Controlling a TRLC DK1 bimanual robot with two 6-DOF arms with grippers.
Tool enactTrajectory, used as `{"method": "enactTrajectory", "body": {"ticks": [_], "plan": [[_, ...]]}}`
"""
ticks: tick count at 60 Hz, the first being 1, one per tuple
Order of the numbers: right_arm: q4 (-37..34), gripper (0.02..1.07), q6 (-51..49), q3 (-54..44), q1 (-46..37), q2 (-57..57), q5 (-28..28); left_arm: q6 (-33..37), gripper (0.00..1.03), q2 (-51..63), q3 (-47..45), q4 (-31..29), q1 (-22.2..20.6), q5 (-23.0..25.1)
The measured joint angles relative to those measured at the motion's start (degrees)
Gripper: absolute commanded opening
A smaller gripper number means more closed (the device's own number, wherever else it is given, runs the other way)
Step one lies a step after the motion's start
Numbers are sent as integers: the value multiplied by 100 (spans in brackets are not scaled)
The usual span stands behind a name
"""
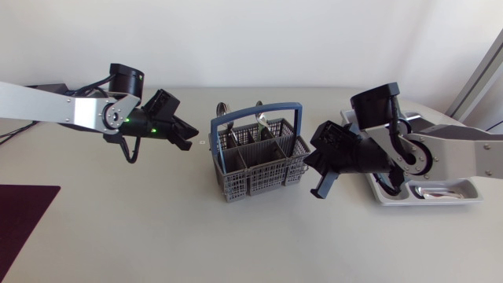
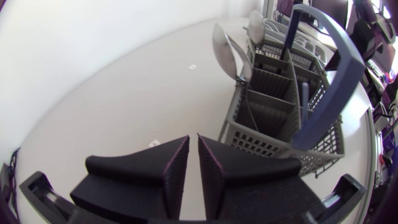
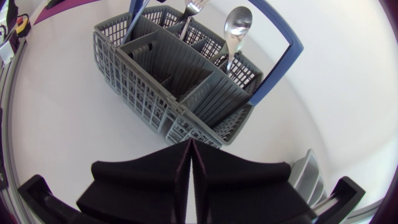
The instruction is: Sort the cutlery from the basket into the organizer compartments.
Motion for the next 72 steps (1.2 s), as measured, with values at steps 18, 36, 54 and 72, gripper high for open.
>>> {"method": "enactTrajectory", "body": {"ticks": [18, 36, 54, 72], "plan": [[190, 7, 118, -46, -55, 254, 0, -396, 11, 796, 752, 57, -37, 748], [522, 7, 315, -46, -271, 640, 7, -92, 8, 879, 811, -570, -153, 1384], [549, 7, 459, 205, -402, 780, 87, 629, 7, 551, 125, -1117, -304, 1598], [549, 7, 520, 444, -181, 826, 138, 802, 7, -317, -885, -1261, -772, 1652]]}}
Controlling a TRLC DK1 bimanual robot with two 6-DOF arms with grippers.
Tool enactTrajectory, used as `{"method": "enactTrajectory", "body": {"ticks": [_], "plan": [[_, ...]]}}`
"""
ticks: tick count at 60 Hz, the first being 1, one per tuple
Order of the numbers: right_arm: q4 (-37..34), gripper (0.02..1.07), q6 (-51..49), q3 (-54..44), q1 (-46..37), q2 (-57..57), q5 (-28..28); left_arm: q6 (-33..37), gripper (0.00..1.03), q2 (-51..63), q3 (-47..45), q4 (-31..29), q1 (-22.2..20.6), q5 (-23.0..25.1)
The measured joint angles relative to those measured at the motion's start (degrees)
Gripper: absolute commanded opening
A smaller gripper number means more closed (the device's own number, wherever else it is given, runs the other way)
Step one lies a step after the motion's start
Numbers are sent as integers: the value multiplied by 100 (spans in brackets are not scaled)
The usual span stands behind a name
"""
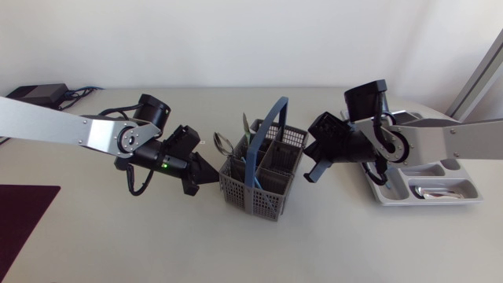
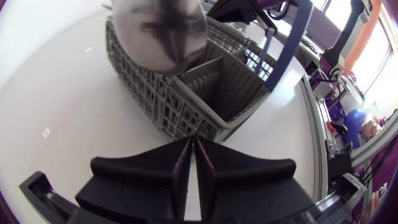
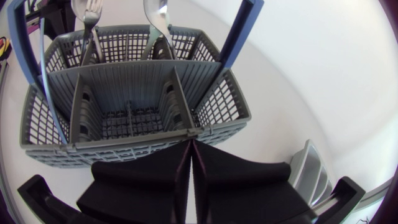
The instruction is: Sort the cutlery from the basket into the organizer compartments.
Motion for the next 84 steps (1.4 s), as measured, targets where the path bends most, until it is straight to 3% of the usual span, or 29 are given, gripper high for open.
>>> {"method": "enactTrajectory", "body": {"ticks": [33, 39, 54, 62, 68, 77, 84], "plan": [[-481, 7, 22, 37, 822, -199, -63, 94, 6, -1880, -1121, -730, -678, 50], [-752, 7, 15, -111, 822, -682, -98, 280, 6, -2297, -1161, -1003, -417, 72], [-1941, 7, -50, -492, 879, -2131, -315, 632, 6, -2677, -1161, -1132, 702, 68], [-2492, 7, -68, -605, 1196, -2588, -369, 629, 6, -2422, -1158, -557, 940, 72], [-2837, 7, -66, -671, 1478, -2793, -422, 380, 6, -1869, -1080, 385, 1062, 70], [-2876, 7, -39, -769, 1722, -2813, -446, -269, 6, -1014, -743, 1620, 1185, -90], [-2758, 7, 2, -857, 1849, -2702, -466, -645, 6, -433, -302, 2013, 1189, -186]]}}
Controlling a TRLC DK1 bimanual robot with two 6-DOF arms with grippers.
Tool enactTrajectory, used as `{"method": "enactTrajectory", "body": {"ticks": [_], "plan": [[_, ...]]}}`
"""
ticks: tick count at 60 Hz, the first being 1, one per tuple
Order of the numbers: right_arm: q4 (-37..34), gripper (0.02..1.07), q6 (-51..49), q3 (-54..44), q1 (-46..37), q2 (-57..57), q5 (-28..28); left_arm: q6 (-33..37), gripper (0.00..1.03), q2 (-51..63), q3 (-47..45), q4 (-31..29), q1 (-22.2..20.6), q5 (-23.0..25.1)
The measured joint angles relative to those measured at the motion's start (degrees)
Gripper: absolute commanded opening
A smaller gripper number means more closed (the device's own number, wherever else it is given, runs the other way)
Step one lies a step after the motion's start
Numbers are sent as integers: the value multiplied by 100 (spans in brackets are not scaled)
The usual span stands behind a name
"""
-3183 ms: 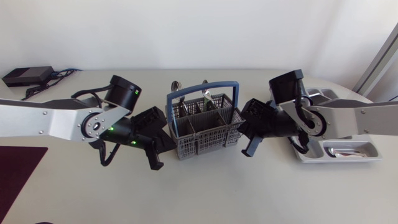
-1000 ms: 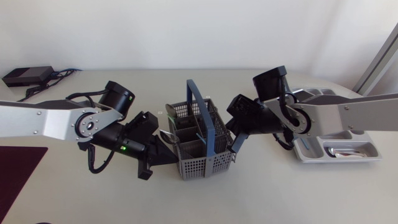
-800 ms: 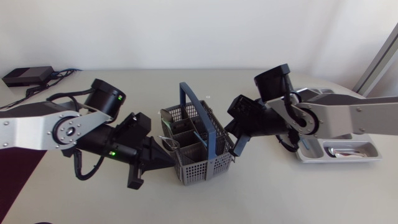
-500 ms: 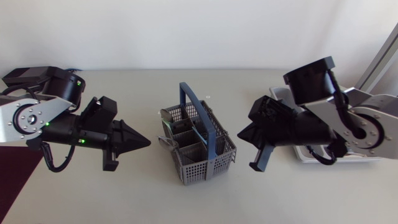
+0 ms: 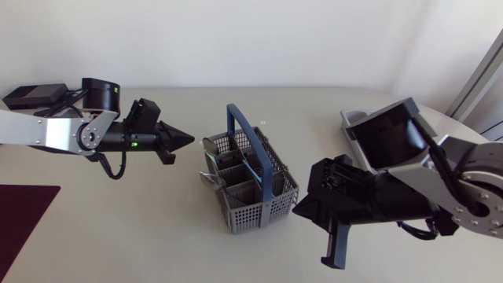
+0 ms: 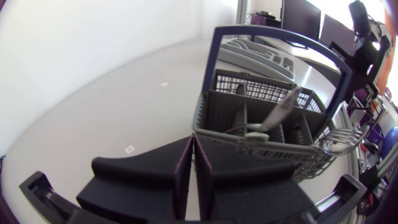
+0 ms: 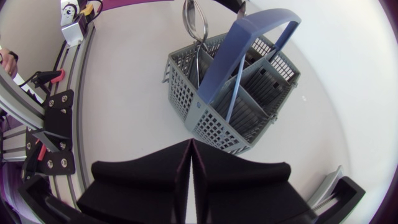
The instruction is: Sort the cutlery from the basket into the organizer compartments.
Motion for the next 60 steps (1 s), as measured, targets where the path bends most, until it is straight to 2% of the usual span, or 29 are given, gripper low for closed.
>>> {"method": "enactTrajectory", "body": {"ticks": [10, 19, 27, 34, 41, 60], "plan": [[529, 7, 83, -144, 28, 407, -96, -448, 6, 756, 750, 356, 0, -70], [977, 7, 103, -234, 22, 813, -103, -577, 3, 1482, 1561, 155, -50, 11], [1362, 7, 103, -293, -48, 1047, 24, -466, 3, 1851, 2026, -597, -173, 402], [1523, 7, 103, -358, -227, 1123, 98, -44, 3, 1985, 2284, -1436, -269, 691], [1648, 7, 101, -369, -463, 1130, 221, 481, 3, 2026, 2441, -2140, -302, 841], [1768, 7, 96, -369, -1029, 1156, 267, 1657, 3, 1965, 2409, -3543, -138, 1088]]}}
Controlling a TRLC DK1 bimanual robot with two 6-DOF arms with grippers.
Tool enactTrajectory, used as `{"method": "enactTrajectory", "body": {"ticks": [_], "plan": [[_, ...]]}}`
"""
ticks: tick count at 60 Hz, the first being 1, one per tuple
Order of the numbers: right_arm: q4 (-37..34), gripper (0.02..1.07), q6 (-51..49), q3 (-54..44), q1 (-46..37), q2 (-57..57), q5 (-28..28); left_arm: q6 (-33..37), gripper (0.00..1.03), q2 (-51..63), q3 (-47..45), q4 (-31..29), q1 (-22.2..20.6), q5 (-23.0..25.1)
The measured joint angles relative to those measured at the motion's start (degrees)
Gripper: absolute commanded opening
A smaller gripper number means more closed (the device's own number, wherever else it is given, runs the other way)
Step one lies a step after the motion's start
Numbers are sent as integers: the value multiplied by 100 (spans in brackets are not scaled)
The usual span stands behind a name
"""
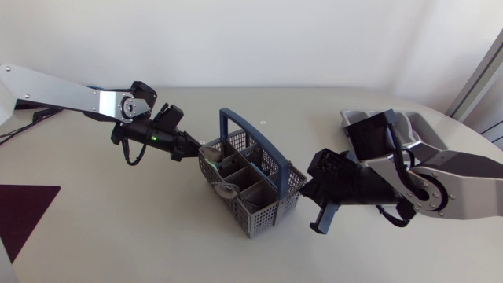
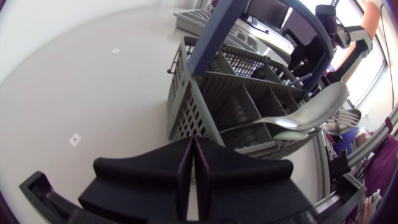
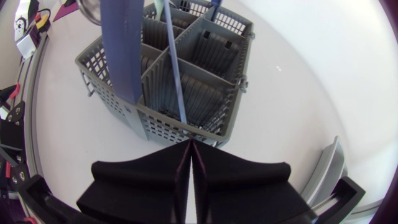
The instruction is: Sort the cutlery from the basket into the organizer compartments.
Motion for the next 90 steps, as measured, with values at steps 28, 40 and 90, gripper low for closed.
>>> {"method": "enactTrajectory", "body": {"ticks": [28, 40, 90], "plan": [[304, 7, -17, 415, -568, 573, -98, 654, 3, -1537, -1784, -247, 57, 26], [400, 7, -15, 798, -619, 1019, -155, 654, 3, -1943, -2190, -295, 52, 20], [439, 7, -15, 2358, -1058, 2319, -376, -256, 3, -1410, -1639, 509, -223, -136]]}}
